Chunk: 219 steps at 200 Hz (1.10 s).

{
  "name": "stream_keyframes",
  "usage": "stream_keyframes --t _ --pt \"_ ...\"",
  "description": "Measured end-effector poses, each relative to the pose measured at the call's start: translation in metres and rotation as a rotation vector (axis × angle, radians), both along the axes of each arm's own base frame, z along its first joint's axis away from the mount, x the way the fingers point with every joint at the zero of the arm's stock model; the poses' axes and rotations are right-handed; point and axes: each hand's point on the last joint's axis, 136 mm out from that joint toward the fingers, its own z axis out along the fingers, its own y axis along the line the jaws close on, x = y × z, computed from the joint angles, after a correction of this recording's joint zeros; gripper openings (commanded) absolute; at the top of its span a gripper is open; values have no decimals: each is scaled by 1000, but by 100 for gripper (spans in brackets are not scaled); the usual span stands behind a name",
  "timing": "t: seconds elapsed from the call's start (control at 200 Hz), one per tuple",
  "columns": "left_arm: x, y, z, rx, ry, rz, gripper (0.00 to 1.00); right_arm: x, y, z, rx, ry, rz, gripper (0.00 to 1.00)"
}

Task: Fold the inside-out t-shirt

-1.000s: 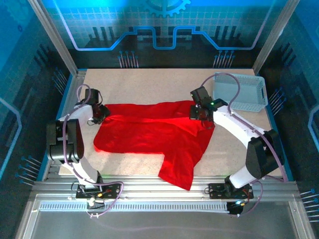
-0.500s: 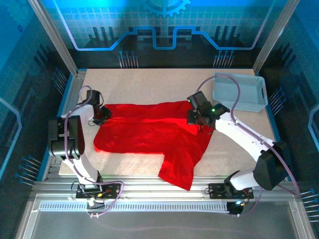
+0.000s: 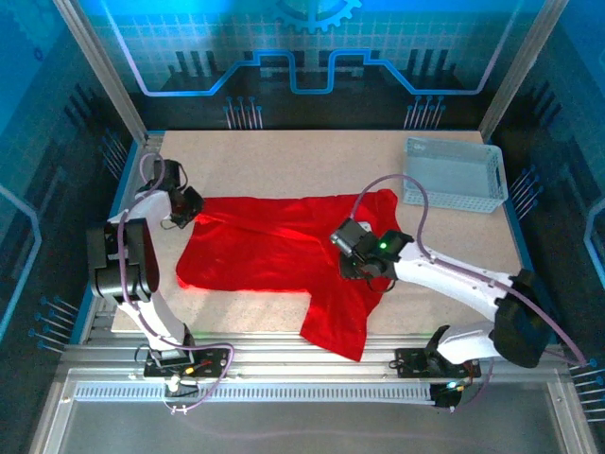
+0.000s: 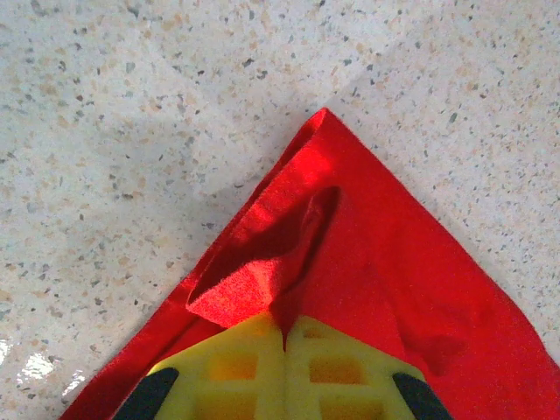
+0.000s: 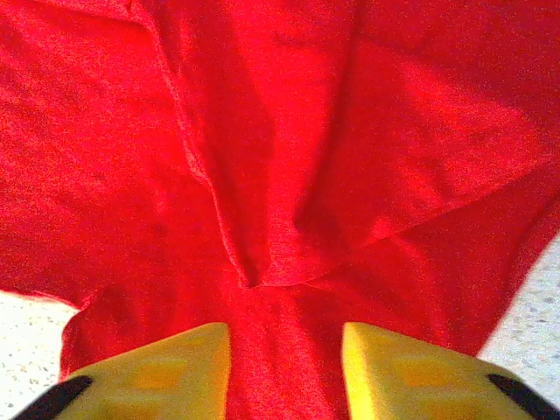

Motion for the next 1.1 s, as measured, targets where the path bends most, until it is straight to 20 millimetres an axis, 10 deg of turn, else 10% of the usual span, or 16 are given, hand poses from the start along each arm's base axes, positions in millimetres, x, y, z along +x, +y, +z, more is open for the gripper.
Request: stream_keyframes --t 0.205,0.45,0.72,0.94,1.096 --pt "-2 0 -1 -2 10 1 3 28 -43 22 33 -57 -143 47" --pt "-3 0 -1 -3 13 1 3 67 -87 -27 33 71 -290 50" --pt "-3 -1 -1 -6 13 -1 3 81 -85 -72 60 176 -277 42" --pt "-2 -1 -1 -6 12 -1 3 81 -82 -79 62 193 -257 2" --pt "-1 0 2 -9 8 1 1 89 -80 -66 71 178 -254 0"
